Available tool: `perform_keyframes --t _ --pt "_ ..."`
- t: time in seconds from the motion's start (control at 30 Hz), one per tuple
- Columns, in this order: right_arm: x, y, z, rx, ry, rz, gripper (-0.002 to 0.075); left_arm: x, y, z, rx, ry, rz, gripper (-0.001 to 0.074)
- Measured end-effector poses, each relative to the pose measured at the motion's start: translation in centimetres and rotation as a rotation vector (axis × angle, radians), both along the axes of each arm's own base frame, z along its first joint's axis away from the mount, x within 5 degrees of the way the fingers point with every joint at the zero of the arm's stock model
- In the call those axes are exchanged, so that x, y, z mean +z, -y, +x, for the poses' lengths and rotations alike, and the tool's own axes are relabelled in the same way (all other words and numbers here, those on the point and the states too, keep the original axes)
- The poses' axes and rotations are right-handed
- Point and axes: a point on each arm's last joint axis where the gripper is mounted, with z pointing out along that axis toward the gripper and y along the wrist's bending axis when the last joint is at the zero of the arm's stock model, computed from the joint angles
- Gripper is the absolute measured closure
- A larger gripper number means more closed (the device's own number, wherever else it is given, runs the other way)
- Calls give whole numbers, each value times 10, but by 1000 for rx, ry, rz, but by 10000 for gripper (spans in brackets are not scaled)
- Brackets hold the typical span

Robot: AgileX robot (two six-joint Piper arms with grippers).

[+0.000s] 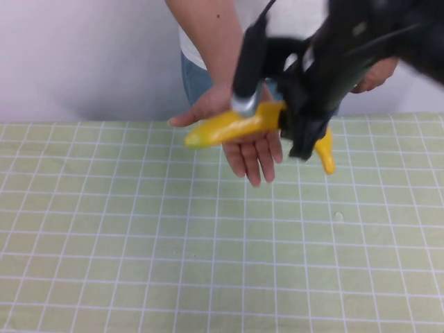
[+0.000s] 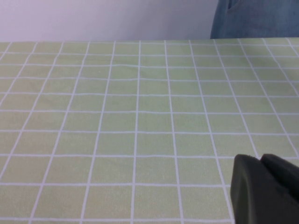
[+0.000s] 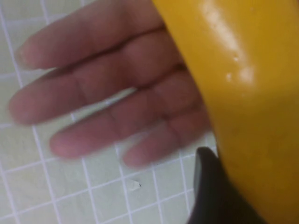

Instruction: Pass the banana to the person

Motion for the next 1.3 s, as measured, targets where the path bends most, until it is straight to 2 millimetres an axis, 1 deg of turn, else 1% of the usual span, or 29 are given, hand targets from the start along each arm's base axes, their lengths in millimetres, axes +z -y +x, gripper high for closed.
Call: perform_keyframes --t 0.1,0.23,0.27,0.3,0.33,0.4,0.5,0.57,0.73,0.8,0.83,0.9,0.97,1.0,1.07,1.13,1.2,1.3 --pt "-10 -12 2 23 13 -29 564 0 0 0 0 0 0 735" --pt "-11 -17 6 -5 38 21 293 0 0 0 0 0 0 735" --pt "-10 -15 6 -23 49 26 235 0 0 0 0 0 0 735" --pt "-8 -14 6 -36 58 28 194 0 0 0 0 0 0 735" --pt "-6 -13 6 -49 63 34 176 0 0 0 0 0 0 735" --pt "1 -10 3 -78 69 60 176 0 0 0 0 0 0 735" --pt "17 -4 -7 -99 80 115 176 0 0 0 0 0 0 735" --pt "33 2 -17 -97 95 159 176 0 0 0 0 0 0 735" --pt "62 15 -43 -97 75 260 177 0 0 0 0 0 0 735" --pt "73 24 -54 -121 60 291 207 0 0 0 0 0 0 735" --pt "79 29 -62 -139 57 308 257 0 0 0 0 0 0 735" --pt "92 39 -77 -172 61 334 416 0 0 0 0 0 0 735" --pt "105 51 -93 -205 59 362 663 0 0 0 0 0 0 735" --pt "110 57 -99 -223 56 380 728 0 0 0 0 0 0 735" --pt "121 70 -114 -272 55 433 732 0 0 0 0 0 0 735" --pt "129 81 -127 -309 54 474 732 0 0 0 0 0 0 735" --pt "131 91 -141 -327 46 511 732 0 0 0 0 0 0 735" --pt "118 97 -159 -318 -32 561 732 0 0 0 0 0 0 735"
